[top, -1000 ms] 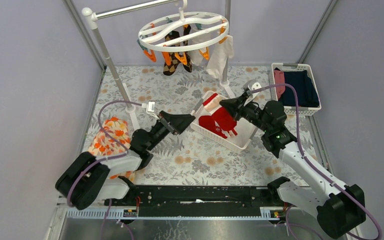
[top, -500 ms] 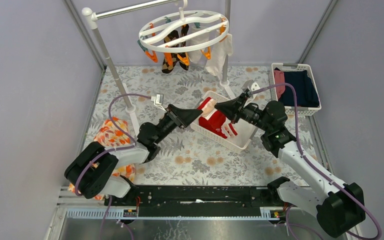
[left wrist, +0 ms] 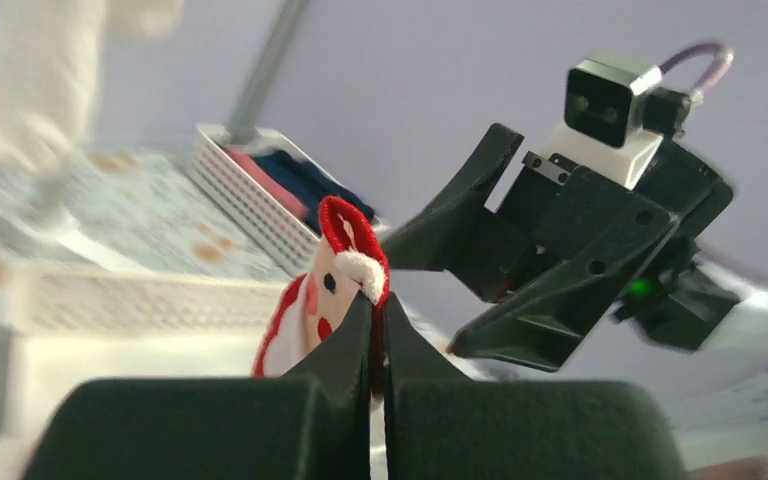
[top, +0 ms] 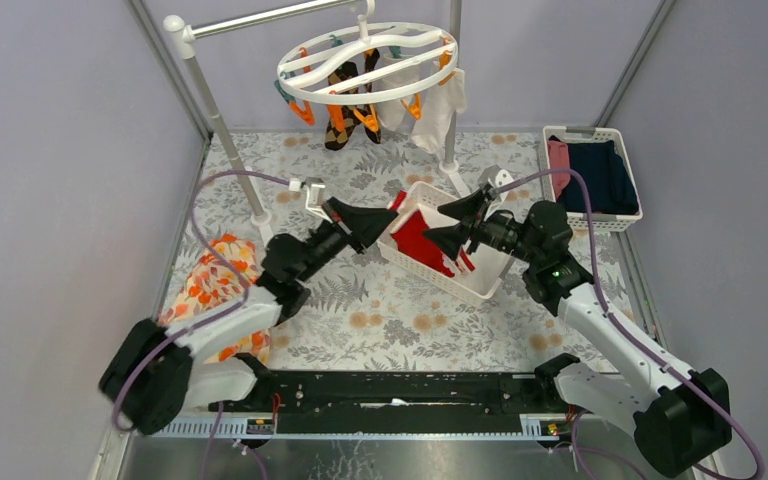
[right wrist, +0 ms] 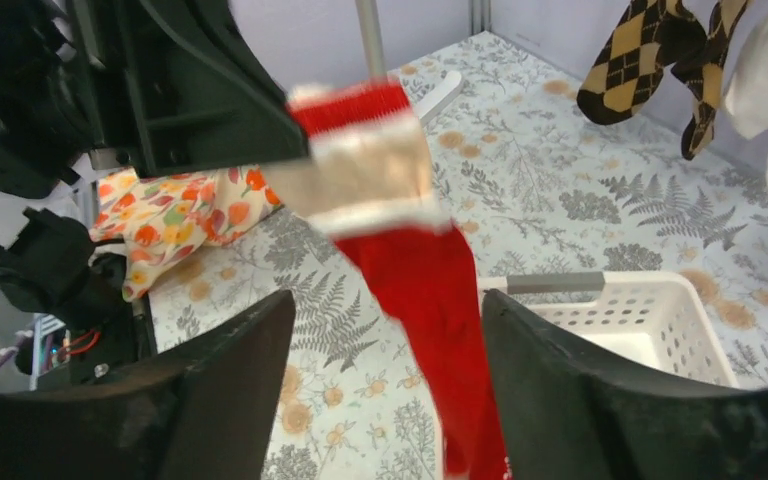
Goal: Clip the socks to the hanger
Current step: Pick up the sock from the bin.
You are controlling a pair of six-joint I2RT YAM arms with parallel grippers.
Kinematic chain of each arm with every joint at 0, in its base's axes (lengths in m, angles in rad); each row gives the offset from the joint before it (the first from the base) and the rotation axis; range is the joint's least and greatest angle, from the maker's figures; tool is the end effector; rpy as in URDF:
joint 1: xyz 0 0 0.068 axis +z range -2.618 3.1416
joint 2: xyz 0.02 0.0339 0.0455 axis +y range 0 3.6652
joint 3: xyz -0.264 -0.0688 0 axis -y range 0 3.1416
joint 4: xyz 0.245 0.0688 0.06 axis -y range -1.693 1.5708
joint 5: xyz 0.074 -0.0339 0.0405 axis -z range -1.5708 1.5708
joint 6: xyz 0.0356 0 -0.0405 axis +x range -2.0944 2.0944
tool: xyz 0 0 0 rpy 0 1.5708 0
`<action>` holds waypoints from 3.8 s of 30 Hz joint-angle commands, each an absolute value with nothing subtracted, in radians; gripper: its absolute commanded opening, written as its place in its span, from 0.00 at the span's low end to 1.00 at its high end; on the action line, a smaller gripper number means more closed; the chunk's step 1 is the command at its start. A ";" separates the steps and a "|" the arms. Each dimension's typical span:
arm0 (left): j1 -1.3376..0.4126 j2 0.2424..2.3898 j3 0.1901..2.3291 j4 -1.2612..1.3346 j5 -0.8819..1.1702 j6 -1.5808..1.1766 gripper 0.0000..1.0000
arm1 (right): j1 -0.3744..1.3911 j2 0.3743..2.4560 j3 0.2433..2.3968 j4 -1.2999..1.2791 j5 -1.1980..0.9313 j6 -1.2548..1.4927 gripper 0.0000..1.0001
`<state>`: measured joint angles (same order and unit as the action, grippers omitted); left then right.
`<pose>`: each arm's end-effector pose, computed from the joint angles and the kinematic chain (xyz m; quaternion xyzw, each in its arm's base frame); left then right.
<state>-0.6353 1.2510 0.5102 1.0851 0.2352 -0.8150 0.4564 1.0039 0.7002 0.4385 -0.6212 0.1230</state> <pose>0.2048 -0.1613 0.2797 0.0443 0.5779 -0.5892 0.5630 0.1991 0.1208 0.3340 -0.3309 0.5795 0.3975 0.6298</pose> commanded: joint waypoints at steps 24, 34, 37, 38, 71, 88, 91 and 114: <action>-0.690 0.950 0.982 -0.209 0.715 0.513 0.00 | 0.553 1.093 0.873 0.344 -1.067 -0.061 0.99; -0.693 0.941 0.977 -0.195 0.731 0.495 0.00 | 0.617 1.129 0.924 0.222 -0.996 -0.143 0.56; -0.693 0.929 0.962 -0.167 0.725 0.475 0.00 | 0.618 1.129 0.928 0.214 -0.967 -0.143 0.30; -0.693 0.925 0.956 -0.154 0.723 0.467 0.00 | 0.618 1.126 0.928 0.213 -0.957 -0.143 0.24; -0.655 0.869 0.315 1.314 0.550 -0.510 0.67 | 0.617 1.069 0.923 0.278 -1.045 -0.074 0.00; -0.655 0.975 0.371 1.339 0.607 -0.513 0.31 | 0.617 1.080 0.930 0.263 -1.059 -0.082 0.00; -0.655 0.984 0.382 1.337 0.622 -0.511 0.01 | 0.617 1.078 0.935 0.250 -1.057 -0.089 0.00; -0.655 0.980 0.680 0.796 0.382 -0.218 0.00 | 0.311 1.107 1.179 0.375 -0.128 0.220 1.00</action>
<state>-0.6601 0.9241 0.6506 0.7460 0.4217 -0.2592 0.3119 1.0317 1.0843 0.2699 -0.2852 0.1673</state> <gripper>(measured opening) 0.006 0.994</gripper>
